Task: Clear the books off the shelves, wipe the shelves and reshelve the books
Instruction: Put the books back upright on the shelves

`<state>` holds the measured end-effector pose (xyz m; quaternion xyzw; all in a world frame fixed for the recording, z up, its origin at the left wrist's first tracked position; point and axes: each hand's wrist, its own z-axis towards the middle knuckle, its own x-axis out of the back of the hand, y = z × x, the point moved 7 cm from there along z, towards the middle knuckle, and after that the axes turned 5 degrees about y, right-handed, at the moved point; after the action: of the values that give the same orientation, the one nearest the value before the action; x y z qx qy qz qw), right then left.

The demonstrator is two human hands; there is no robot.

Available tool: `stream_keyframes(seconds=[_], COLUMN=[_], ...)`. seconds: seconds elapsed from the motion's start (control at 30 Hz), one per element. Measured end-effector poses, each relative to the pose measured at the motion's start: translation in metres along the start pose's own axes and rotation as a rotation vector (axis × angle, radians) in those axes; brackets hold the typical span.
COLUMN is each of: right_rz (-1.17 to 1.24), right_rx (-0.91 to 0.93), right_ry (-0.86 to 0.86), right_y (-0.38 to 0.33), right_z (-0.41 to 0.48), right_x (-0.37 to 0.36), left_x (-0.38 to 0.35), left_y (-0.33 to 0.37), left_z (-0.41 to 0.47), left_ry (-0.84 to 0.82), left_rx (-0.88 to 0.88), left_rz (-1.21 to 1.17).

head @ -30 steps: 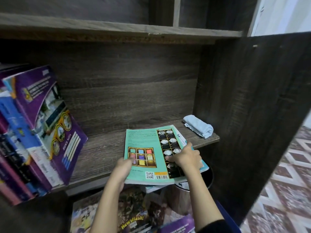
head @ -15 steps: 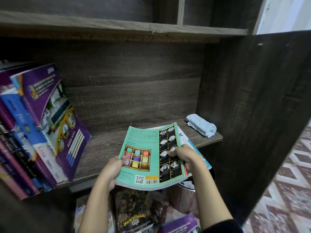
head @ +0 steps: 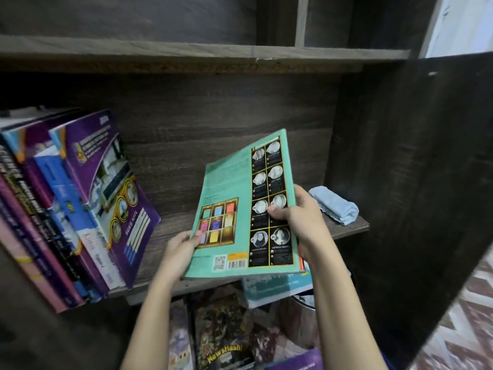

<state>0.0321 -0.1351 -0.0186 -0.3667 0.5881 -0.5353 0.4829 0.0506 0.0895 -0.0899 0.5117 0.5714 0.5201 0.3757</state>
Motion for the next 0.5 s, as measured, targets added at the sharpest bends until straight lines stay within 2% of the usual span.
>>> stream_keyframes(seconds=[0.07,0.13,0.4,0.5], right_rz=[-0.018,-0.067,-0.34,-0.355], right_rx=[0.096,0.186,0.524,0.709], right_ry=[0.004,0.022,0.134,0.196], right_y=[-0.013,-0.022,-0.02,-0.007], right_z=[-0.007,-0.013,-0.059,-0.079], right_x=[-0.011,-0.024,-0.099,-0.127], left_x=[0.017,0.033,0.082,0.1], left_y=[0.017,0.034,0.095,0.117], left_z=[0.004,0.004,-0.033,-0.057], left_ry=[0.138,0.246,0.38,0.433], left_rx=[-0.156,-0.27,-0.498,-0.598], left_rz=[0.139,0.178,-0.216,-0.302])
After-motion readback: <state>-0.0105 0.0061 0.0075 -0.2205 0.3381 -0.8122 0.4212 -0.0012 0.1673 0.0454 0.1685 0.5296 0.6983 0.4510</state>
